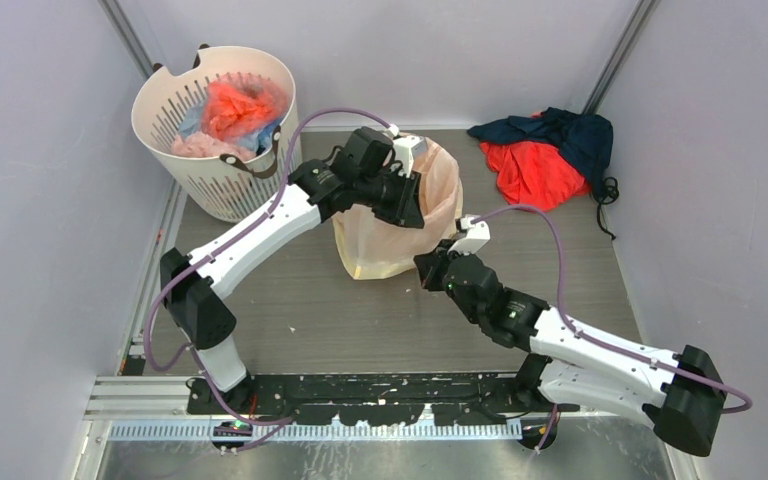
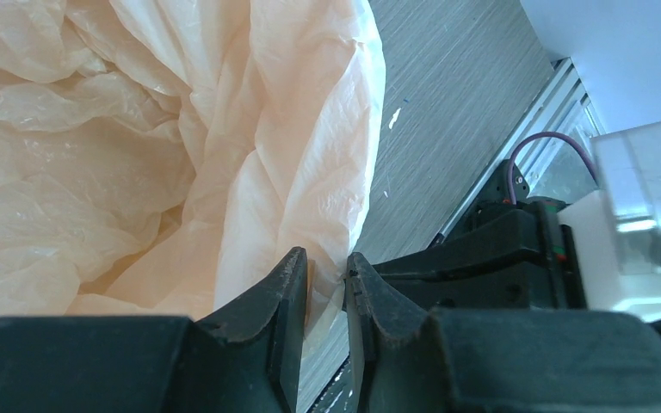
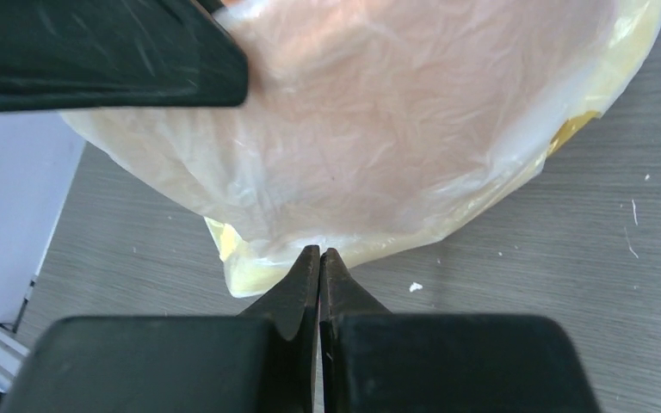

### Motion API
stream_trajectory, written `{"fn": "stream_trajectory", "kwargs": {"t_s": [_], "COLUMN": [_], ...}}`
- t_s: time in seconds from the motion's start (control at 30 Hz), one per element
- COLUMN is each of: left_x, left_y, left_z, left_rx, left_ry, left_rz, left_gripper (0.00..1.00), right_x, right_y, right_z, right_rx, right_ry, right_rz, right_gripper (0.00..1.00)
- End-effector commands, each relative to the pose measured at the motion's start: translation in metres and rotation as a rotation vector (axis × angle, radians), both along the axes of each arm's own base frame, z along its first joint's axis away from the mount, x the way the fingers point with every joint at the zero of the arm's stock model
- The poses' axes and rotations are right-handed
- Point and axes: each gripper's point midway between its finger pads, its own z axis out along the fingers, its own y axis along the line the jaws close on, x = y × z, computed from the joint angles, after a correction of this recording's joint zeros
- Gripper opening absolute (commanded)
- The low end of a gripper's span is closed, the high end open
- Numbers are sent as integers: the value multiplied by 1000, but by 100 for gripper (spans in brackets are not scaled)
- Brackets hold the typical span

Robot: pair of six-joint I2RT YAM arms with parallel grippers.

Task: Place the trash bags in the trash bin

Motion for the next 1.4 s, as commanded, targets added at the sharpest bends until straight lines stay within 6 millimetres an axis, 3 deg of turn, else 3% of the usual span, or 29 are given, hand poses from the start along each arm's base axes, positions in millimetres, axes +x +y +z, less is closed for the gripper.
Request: {"fn": "stream_trajectory", "kwargs": {"t_s": [0.0,0.23,0.5,0.6,0.73,0.83,0.87,0.93,1.03,1.1,1.17,1.2,1.37], "left_x": [5,4,6,7,6,3,2,-1,-4,-8,-11,-15,-29], "left_y": [10,10,8,9,13,15,16,19,29,36,43,48,96], "left_z": [18,18,18,18,23,34,39,49,66,79,93,100,127], "left_rx": [-26,-34,-52,-54,-61,-81,-90,-104,-125,-146,-173,-186,-192], "left_ry": [-41,-37,-28,-27,-34,-50,-60,-81,-131,-173,-222,-247,-369], "left_rz": [27,22,20,22,26,24,25,26,43,53,65,66,198], "left_gripper": [24,24,23,23,23,35,39,63,73,84,97,99,100], "right_x": [14,26,23,18,10,2,0,-7,-18,-24,-29,-32,-42], "right_y": [-1,9,9,0,-17,-31,-32,-38,-53,-62,-70,-74,-90], "right_z": [43,10,-60,-60,-38,-21,-12,-5,-4,2,8,10,29], "right_rx": [57,56,-24,-29,-20,-67,-76,-117,-190,-181,-170,-168,-164], "right_ry": [-107,-130,-20,-19,-38,-21,-17,7,54,53,47,45,27], "right_rz": [-63,-85,-99,-105,-118,-122,-111,-95,-94,-95,-96,-100,-97], "right_gripper": [1,1,1,1,1,1,5,25,48,71,79,81,89]}}
